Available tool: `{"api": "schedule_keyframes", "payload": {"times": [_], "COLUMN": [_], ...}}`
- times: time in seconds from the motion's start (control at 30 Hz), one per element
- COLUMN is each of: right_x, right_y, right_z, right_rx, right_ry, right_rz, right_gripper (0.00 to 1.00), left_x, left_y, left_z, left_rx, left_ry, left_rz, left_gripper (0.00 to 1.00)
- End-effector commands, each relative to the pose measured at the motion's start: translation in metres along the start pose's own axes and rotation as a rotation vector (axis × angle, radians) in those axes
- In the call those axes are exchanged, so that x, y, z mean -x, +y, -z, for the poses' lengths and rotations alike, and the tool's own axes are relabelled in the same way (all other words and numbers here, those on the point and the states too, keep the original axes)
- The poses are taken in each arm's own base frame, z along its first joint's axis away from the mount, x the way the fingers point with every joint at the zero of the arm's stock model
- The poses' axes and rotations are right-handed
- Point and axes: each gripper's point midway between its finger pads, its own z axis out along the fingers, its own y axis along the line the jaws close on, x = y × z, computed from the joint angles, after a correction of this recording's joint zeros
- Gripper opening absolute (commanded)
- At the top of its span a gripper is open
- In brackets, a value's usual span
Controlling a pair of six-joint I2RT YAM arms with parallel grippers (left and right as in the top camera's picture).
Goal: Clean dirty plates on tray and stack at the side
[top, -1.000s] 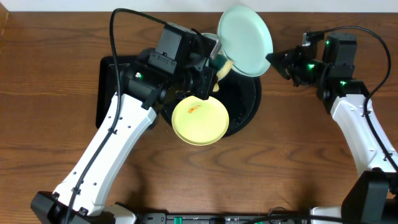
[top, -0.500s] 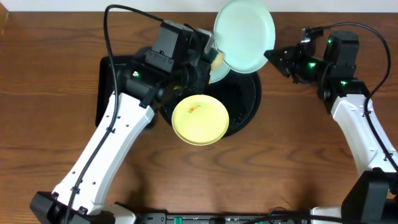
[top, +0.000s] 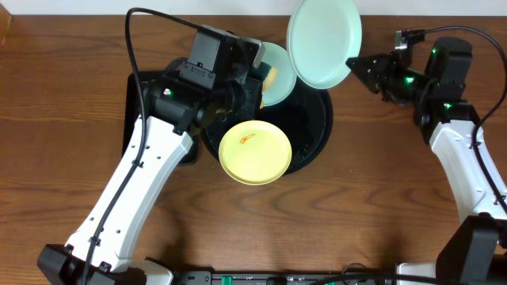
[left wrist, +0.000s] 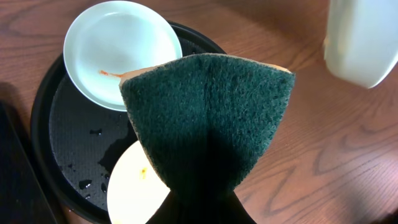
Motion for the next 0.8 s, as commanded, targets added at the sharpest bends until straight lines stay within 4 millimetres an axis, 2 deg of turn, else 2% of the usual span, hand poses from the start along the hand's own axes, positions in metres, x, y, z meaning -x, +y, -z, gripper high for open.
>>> {"api": "schedule_keyframes", "payload": {"times": [0.0,0.2,0.3,0.4,0.77], "right_x": [0.000,-0.008,-0.010,-0.011,-0.024], "right_y": [0.011,0.003,-0.005,-0.004,0.001], "right_z": [0.002,-0.001,-0.003,-0.004,-0.014], "right_rx": [0.031,-0.007,-0.045,-0.047,-0.039], "right_ry": [0.018,0.033,0.028,0.029,0.069], "right_rz": [0.037,0.046,0.051,0.056,0.085], "right_gripper": [0.01,0.01,0.01,0.01,0.01], "left_x": [0.002,0.002,0.002,0.004,0.008], "left_y": [-0.003,-0.003,-0.015,-0.022,-0.023], "left_z": [0.004,0.004,0.005,0.005,0.006], "left_rx": [-0.015,-0.019,-0.085,-0.130,-0.132], "left_ry": [-0.009,-0.009,-0.006,-0.011,-0.025], "left_rz": [0.005,0.006,0.003,-0.001,-0.005], "left_gripper": [0.08,0.08,0.07,0.08,0.08]}}
